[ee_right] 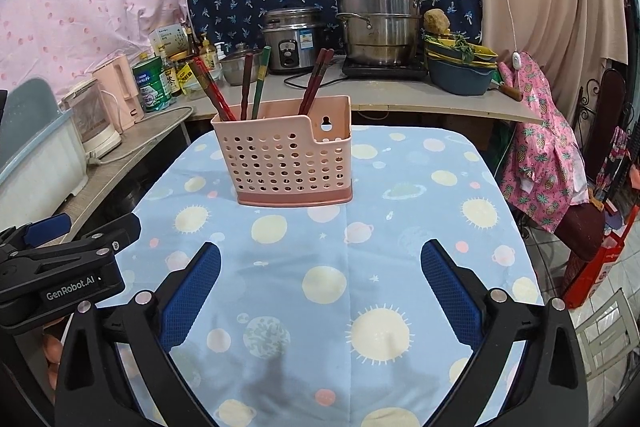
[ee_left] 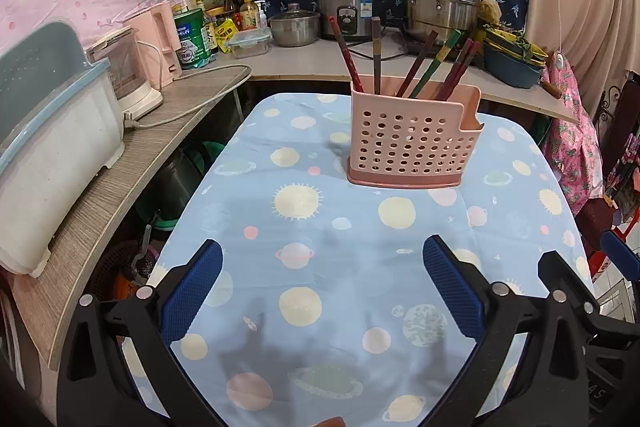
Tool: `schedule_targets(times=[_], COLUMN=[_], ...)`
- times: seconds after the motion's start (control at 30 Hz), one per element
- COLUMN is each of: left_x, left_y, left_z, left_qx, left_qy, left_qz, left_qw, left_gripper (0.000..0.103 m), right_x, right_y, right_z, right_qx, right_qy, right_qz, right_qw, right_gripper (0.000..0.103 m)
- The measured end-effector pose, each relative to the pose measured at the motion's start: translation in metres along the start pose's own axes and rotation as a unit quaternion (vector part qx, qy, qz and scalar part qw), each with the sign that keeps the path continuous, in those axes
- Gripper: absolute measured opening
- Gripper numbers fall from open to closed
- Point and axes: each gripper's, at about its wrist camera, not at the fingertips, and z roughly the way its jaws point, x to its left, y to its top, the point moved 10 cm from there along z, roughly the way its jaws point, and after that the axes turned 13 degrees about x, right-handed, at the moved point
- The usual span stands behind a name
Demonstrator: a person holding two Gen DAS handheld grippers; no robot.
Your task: Organize utensils
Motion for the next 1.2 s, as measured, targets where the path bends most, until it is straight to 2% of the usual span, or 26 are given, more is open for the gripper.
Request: schedule_targets(times=[1.2], left_x=[0.001], left_y=[0.001], left_z=[0.014], left_qx=[0.003], left_qy=[0.005], left_qz=[0.002], left_qw=[1.0000], left_gripper=[0.096], right_x=[0.003], right_y=[0.001], right_z=[0.016], right_qx=[0.013], right_qy=[-0.005], right_qz=[-0.003], right_qw=[1.000], right_gripper=[0.096])
